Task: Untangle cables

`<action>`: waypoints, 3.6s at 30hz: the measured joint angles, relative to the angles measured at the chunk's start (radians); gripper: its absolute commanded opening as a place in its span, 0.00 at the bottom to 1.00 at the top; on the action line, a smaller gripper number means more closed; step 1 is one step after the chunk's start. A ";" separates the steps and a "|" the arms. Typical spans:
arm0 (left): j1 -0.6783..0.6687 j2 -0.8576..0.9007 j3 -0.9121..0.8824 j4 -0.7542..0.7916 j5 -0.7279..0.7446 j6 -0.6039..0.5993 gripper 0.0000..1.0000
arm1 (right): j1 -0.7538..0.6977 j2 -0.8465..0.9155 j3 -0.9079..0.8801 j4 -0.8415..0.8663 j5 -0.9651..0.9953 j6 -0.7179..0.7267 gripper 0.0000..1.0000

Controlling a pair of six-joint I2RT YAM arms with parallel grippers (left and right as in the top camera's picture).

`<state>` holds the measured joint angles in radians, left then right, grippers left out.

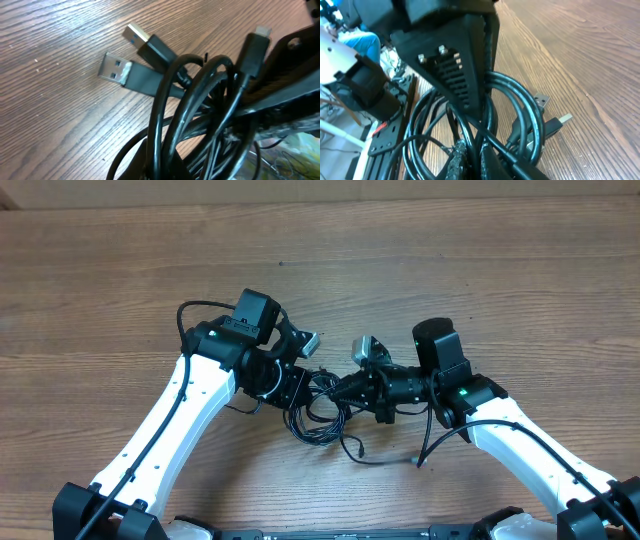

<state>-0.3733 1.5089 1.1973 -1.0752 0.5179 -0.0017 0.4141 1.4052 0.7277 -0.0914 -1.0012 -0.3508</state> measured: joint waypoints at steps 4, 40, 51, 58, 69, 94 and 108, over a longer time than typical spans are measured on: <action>0.000 0.000 0.000 0.005 -0.022 0.000 0.04 | 0.001 0.000 0.000 0.055 0.007 0.066 0.04; -0.006 0.000 0.000 -0.034 -0.121 0.079 0.04 | -0.185 -0.114 0.000 0.397 0.012 0.281 0.04; -0.006 0.002 0.000 -0.044 -0.138 0.216 0.04 | -0.196 -0.162 0.001 0.570 0.014 0.345 0.04; -0.006 0.002 0.000 -0.043 -0.138 0.222 0.04 | -0.197 -0.162 0.002 0.348 0.014 0.367 0.08; -0.006 0.002 0.000 0.037 -0.137 0.223 0.04 | -0.197 -0.162 0.003 -0.082 0.104 0.373 0.07; -0.006 0.002 0.000 0.045 -0.155 0.255 0.04 | -0.196 -0.161 0.003 -0.261 0.339 0.160 0.59; -0.006 0.002 0.000 -0.061 -0.074 0.298 0.04 | -0.055 -0.161 0.003 -0.349 0.138 -0.388 0.54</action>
<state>-0.3798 1.5105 1.1969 -1.1362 0.4438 0.2962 0.3595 1.2438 0.7303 -0.4400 -0.8627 -0.7391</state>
